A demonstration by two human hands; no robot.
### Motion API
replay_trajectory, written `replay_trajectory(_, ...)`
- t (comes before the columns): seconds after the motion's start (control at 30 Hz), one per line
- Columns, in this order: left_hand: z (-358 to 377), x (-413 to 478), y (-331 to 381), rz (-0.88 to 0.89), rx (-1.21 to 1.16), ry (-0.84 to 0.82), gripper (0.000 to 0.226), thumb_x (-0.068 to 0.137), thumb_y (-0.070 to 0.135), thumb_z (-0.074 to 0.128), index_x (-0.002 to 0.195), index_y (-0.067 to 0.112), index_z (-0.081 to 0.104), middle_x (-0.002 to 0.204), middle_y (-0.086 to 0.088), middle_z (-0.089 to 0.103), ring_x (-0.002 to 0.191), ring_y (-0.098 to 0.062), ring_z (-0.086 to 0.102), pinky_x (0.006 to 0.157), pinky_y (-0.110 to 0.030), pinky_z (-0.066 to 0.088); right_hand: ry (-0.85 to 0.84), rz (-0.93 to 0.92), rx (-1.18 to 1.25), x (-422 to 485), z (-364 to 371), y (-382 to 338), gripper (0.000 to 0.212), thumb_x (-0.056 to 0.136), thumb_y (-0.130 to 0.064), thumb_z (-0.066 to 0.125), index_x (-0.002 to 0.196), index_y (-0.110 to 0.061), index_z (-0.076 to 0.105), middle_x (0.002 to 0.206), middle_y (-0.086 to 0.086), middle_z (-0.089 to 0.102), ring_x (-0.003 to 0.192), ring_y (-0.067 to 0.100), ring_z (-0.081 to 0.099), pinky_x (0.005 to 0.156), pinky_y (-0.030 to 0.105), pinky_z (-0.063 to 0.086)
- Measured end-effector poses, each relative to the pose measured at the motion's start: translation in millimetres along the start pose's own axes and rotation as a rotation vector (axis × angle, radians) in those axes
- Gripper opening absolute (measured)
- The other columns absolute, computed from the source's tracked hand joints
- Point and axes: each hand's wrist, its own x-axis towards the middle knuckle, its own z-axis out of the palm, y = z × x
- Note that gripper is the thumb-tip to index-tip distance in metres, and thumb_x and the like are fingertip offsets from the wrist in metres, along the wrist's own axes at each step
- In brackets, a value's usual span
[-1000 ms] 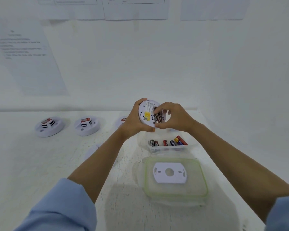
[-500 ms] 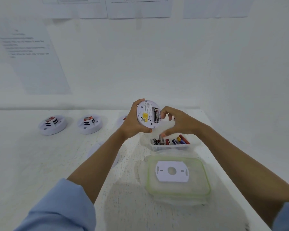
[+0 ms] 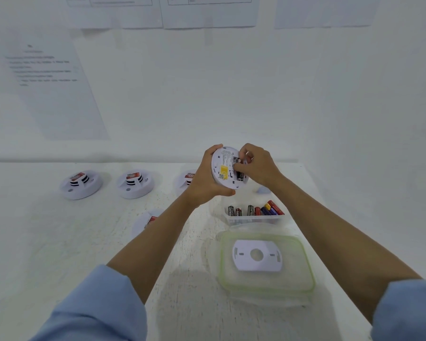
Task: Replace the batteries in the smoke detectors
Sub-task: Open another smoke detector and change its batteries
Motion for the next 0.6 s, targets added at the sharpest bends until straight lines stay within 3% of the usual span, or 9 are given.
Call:
replay_trajectory(0.13, -0.4, 0.3, -0.5, 0.002, -0.012, -0.013, 0.101, 0.049, -0.008, 0.076, 0.134, 0.017, 0.025, 0.125, 0.005, 0.041, 0.112, -0.006, 0.05, 0.077, -0.023, 0.055, 0.065, -0.015, 0.017, -2.4, 1.1, 1.0, 0.029, 0.073, -0.01, 0.069, 0.069, -0.015, 0.041, 0.062, -0.002, 0.044, 0.053, 0.01, 0.036, 0.051, 0.02, 0.033)
replay_trajectory(0.27, -3.1, 6.1, 0.9, 0.023, -0.026, 0.005, 0.104, 0.048, -0.007, 0.077, 0.135, 0.014, 0.024, 0.133, -0.009, 0.039, 0.118, -0.018, 0.046, 0.081, -0.026, 0.054, 0.19, -0.106, 0.028, -3.3, -0.2, -3.8, 0.019, 0.073, -0.007, 0.069, 0.076, -0.006, 0.05, 0.07, 0.008, 0.053, 0.058, 0.015, 0.043, 0.056, 0.027, 0.041)
replay_trajectory(0.37, -5.8, 10.6, 1.6, 0.027, 0.0, 0.006, 0.105, 0.047, -0.006, 0.079, 0.136, 0.013, 0.024, 0.131, -0.007, 0.04, 0.119, -0.017, 0.046, 0.084, -0.024, 0.052, 0.312, -0.086, 0.135, -2.6, -6.3, -8.6, 0.015, 0.073, -0.004, 0.072, 0.082, -0.002, 0.061, 0.072, 0.003, 0.058, 0.055, 0.001, 0.053, 0.055, 0.009, 0.044)
replay_trajectory(0.43, -9.1, 11.6, -0.1, 0.026, 0.015, 0.019, 0.105, 0.047, -0.005, 0.079, 0.135, 0.011, 0.025, 0.13, -0.005, 0.039, 0.117, -0.011, 0.046, 0.083, -0.017, 0.05, 0.338, 0.039, 0.164, -0.2, -18.0, -7.4, 0.016, 0.071, -0.003, 0.074, 0.083, -0.001, 0.064, 0.076, 0.006, 0.063, 0.058, 0.0, 0.056, 0.062, 0.009, 0.049)
replay_trajectory(0.5, -11.8, 11.6, -1.7, 0.023, 0.024, 0.028, 0.105, 0.046, -0.004, 0.08, 0.134, 0.011, 0.026, 0.13, -0.006, 0.038, 0.116, -0.01, 0.045, 0.083, -0.015, 0.049, 0.121, 0.224, 0.115, -0.9, -28.1, -2.8, 0.013, 0.07, 0.0, 0.075, 0.077, -0.002, 0.064, 0.078, 0.011, 0.065, 0.061, 0.013, 0.061, 0.066, 0.021, 0.056)
replay_trajectory(0.6, -12.8, 13.7, -3.9, 0.015, 0.032, 0.043, 0.106, 0.049, -0.016, 0.081, 0.135, 0.006, 0.025, 0.13, -0.006, 0.039, 0.116, -0.009, 0.045, 0.082, -0.013, 0.048, -0.291, 0.356, -0.062, -10.2, -23.2, 5.1, 0.015, 0.068, 0.002, 0.077, 0.072, -0.003, 0.064, 0.078, 0.016, 0.067, 0.067, 0.023, 0.066, 0.063, 0.022, 0.057)
